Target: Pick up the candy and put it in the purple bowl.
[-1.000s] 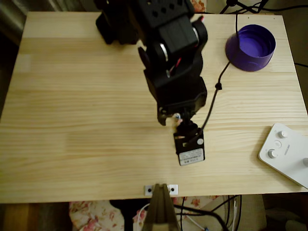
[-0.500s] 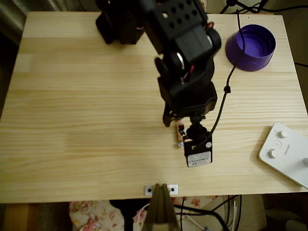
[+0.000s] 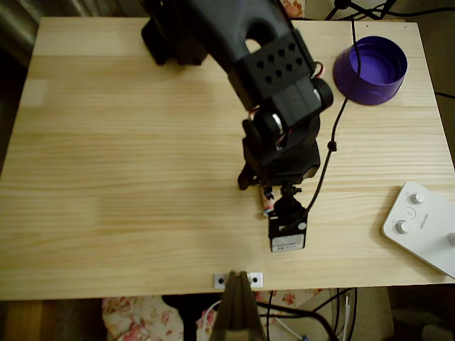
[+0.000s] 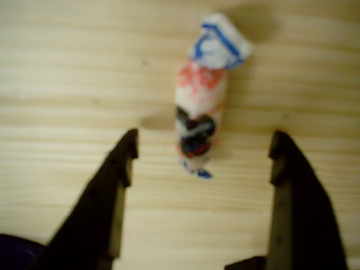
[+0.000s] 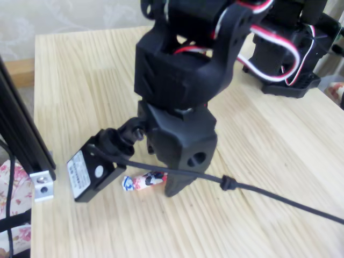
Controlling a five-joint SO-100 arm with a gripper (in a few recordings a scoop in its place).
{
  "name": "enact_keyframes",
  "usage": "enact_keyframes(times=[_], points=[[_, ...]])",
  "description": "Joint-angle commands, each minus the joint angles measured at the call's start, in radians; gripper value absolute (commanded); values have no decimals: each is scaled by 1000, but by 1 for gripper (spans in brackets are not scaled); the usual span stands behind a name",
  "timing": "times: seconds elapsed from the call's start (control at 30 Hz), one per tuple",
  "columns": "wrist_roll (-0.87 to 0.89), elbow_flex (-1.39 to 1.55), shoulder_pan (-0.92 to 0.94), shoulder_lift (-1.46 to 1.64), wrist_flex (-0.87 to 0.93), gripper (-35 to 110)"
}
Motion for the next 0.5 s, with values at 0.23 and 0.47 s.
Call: enact_keyframes(times=[0.23, 0.47], points=[[-9, -40, 15, 67, -15, 13], [2, -8, 12, 77, -9, -1]])
